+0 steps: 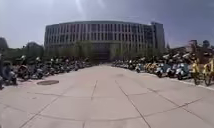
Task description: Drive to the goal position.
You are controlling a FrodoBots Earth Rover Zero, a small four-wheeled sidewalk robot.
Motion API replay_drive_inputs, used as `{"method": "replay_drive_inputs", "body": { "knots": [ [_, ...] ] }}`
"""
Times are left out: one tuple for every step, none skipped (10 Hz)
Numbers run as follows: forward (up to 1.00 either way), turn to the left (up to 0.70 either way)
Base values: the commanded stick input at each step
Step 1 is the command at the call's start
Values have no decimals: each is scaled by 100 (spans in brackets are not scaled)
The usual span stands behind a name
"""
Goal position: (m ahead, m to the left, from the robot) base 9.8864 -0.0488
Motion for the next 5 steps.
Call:
{"method": "replay_drive_inputs", "body": {
  "knots": [
    [70, 0],
    [70, 0],
    [70, 0],
    [70, 0],
    [70, 0]
  ]
}}
